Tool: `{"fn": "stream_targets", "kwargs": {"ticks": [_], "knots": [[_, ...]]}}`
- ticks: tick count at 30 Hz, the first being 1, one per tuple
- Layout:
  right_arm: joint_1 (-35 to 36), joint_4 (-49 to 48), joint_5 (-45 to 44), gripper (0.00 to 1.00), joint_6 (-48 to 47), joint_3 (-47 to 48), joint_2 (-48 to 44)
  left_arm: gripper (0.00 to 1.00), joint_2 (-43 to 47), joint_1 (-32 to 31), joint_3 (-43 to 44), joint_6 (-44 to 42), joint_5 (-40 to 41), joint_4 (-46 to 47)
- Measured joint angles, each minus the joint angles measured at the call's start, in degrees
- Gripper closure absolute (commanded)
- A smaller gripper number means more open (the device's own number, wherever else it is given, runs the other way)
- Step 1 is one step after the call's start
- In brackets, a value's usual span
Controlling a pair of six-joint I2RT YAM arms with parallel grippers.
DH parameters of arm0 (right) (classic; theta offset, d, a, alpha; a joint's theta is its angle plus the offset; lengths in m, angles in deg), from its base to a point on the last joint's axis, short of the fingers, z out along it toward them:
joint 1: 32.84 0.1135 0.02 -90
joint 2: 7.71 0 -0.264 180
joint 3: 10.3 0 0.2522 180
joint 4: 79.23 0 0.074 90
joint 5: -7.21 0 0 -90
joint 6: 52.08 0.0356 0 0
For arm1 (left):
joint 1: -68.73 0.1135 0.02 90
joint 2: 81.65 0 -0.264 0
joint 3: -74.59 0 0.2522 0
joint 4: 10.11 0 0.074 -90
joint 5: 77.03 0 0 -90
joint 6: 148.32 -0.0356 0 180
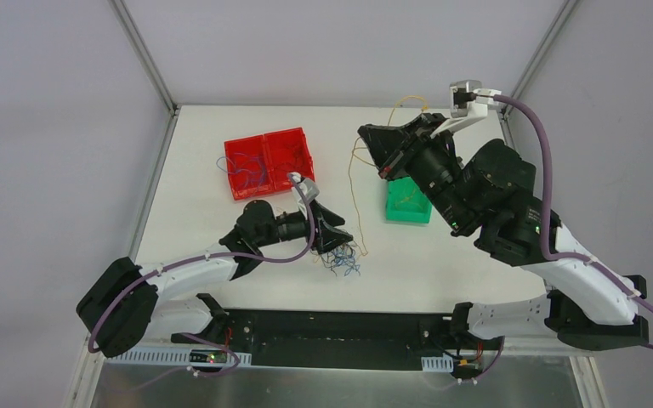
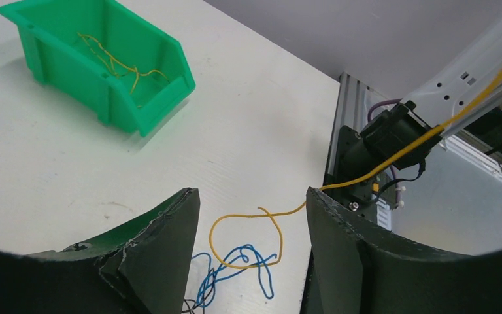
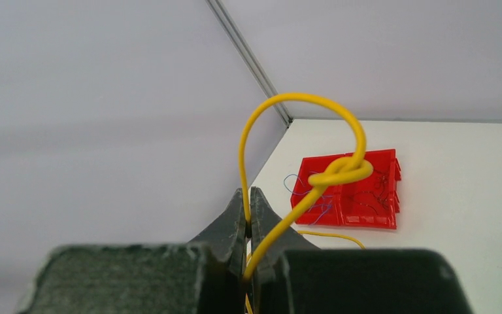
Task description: Untangle the cables
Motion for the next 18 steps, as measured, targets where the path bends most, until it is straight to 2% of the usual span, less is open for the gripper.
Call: {"fn": "stream_targets", "kwargs": {"ticks": [10,15,18], "knots": [[-0.09,0.33,-1.33,1.0,-1.03,0.17,0.07,0.28,2.84,-0.39,-2.03,1.44,-5.55,9.88],[-0.11,0.22,-1.29,1.0,-1.01,0.17,0.59,0.3,-0.85,-3.69,-1.88,0.83,-7.3,14.29],[-0.11,0.13,-1.27,1.0,-0.92,0.17,1.49,0.39,-5.14,-5.38,-0.37,-0.11,-7.23,13.94]]}}
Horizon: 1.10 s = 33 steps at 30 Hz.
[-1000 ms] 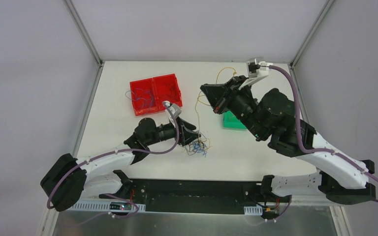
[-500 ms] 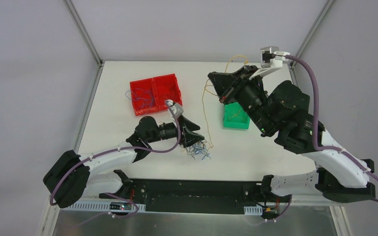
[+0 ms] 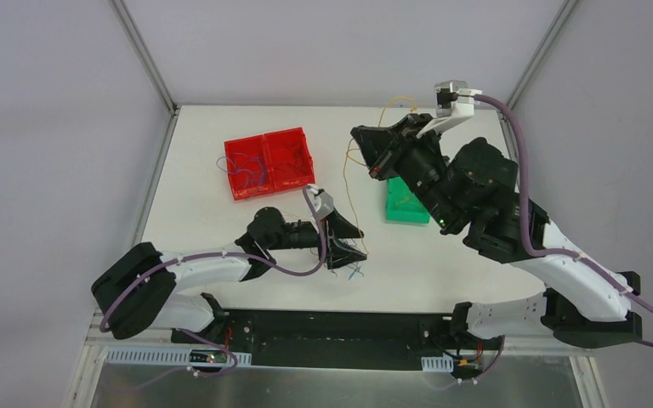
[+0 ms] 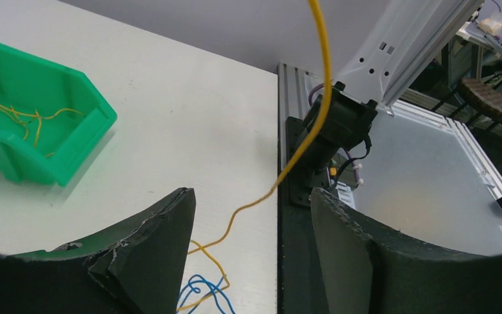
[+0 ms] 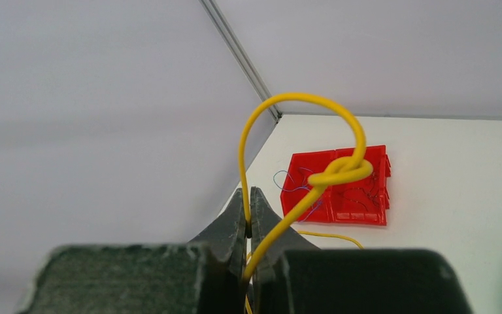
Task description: Untangle the cables
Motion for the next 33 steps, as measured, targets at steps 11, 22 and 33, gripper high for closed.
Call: {"fn": "stream_targets", "kwargs": {"ticks": [11,22,33], "knots": [[0.0,0.07,-0.09,1.0,0.02,0.02,1.64,1.0,-4.98,-1.75,6.73,-3.52,1.55,-8.35],[-0.26,-2.34,-4.24,1.0,-5.64,-21.46,-11.47,1.0,22.69,-1.73,7.43,-8.0,16.96,-32.76],[-1.07,-9.73,7.06,0.99,-9.57,-55.23,-17.0,1.0,28.52,-1.73,9.88,-11.23,29.49,-47.47]]}}
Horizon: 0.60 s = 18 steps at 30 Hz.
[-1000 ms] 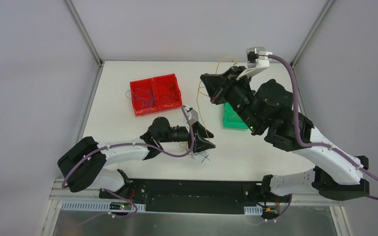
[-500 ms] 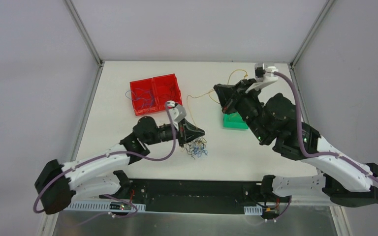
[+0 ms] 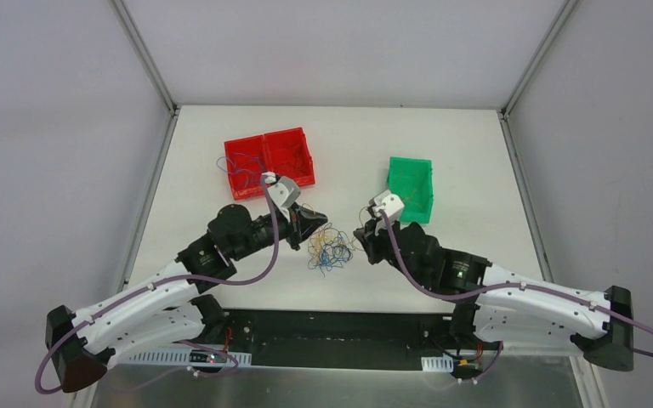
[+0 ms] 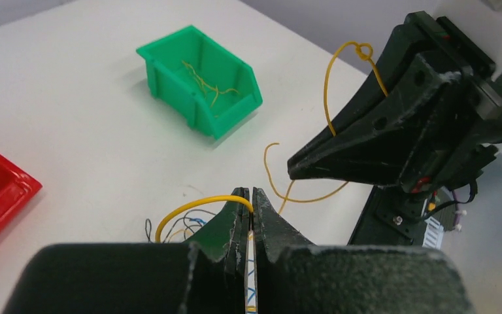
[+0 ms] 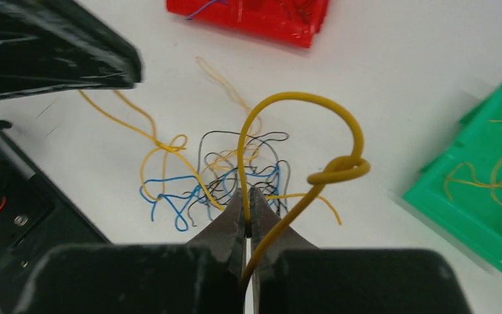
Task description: Untangle the cables
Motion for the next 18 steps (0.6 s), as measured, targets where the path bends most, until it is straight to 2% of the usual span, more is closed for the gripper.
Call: {"fn": "stream_targets", "kwargs": {"ticks": [3,9,18], "knots": [[0.0,-5.79,7.15,0.96,-0.79,-3.78,-0.04,1.0,-2.05,0.0,0.0,0.02,-0.98,-1.51],[0.0,-16.0,15.91,0.93,-1.68,-8.41,0.79,1.0,-2.8,0.0,0.0,0.72,-5.46,-0.92],[0.0,-22.77,20.52,0.73,-2.47,-10.86,1.01,1.0,-5.7,0.0,0.0,3.3,-11.74,3.1]]}}
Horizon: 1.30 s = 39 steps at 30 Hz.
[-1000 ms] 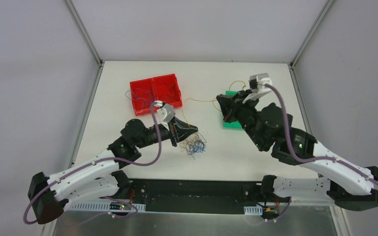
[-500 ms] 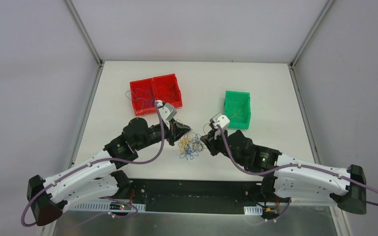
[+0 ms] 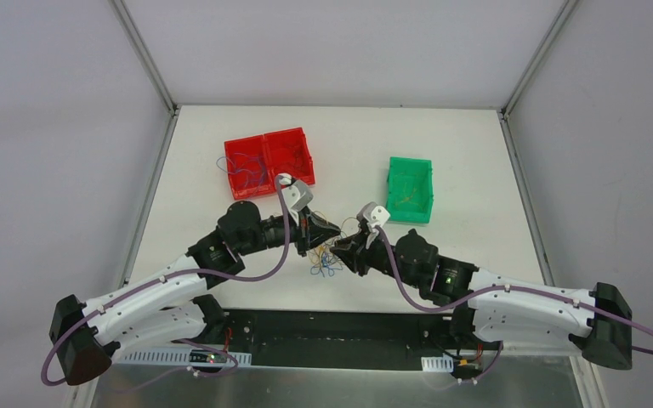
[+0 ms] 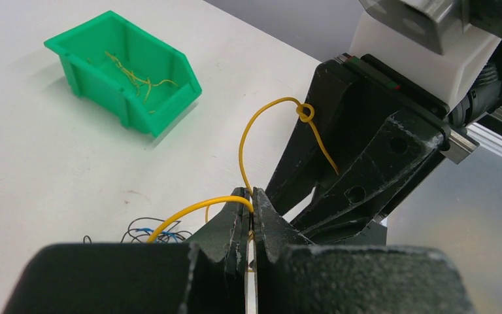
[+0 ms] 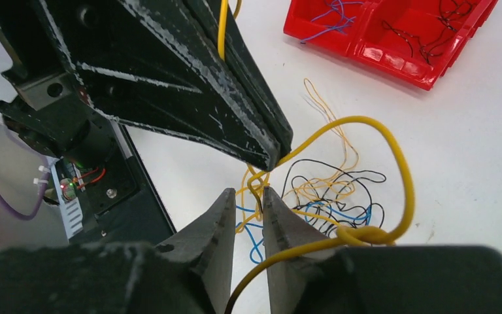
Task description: Untangle the cables
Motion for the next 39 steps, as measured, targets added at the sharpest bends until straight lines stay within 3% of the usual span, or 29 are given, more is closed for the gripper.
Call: {"fn": "stream_targets", "kwargs": {"ticks": [8,10,12,16,17,21,23,28,39], "knots": [[0.0,-2.84,-0.59,0.66,-0.15,-0.07,0.79,1.0,-0.2,0.02,0.0,1.51,-2.25,2.4],[0.0,-3.1,-1.22,0.77,-0.15,-0.07,1.55,1.0,-0.31,0.0,0.0,2.19,-2.99,3.06],[0.0,-3.3,-1.6,1.0,-0.28,-0.07,2.01,1.0,-0.72,0.0,-0.04,2.97,-3.63,4.28],[0.0,-3.37,-1.77,1.0,-0.26,-0.09,2.16,0.99,-1.86,0.0,-0.09,3.82,-4.22,6.03],[0.0,-3.39,-1.84,1.0,-0.22,-0.11,2.16,0.9,-1.88,0.0,-0.09,3.98,-4.13,6.14],[0.0,-3.67,-3.3,1.0,0.17,-0.48,1.51,0.36,-1.36,0.0,-0.59,4.46,-3.32,6.23],[0.0,-3.61,-5.29,1.0,0.79,-0.87,0.37,0.2,-0.39,0.0,-1.2,4.59,-2.29,6.16],[-0.15,-2.78,-13.57,1.0,3.61,-0.9,-4.13,0.1,4.02,0.0,-3.21,3.96,0.7,6.21],[-3.19,6.08,-27.45,1.0,8.92,6.47,-11.85,0.11,5.53,0.0,-6.45,-1.95,5.31,7.48]]}}
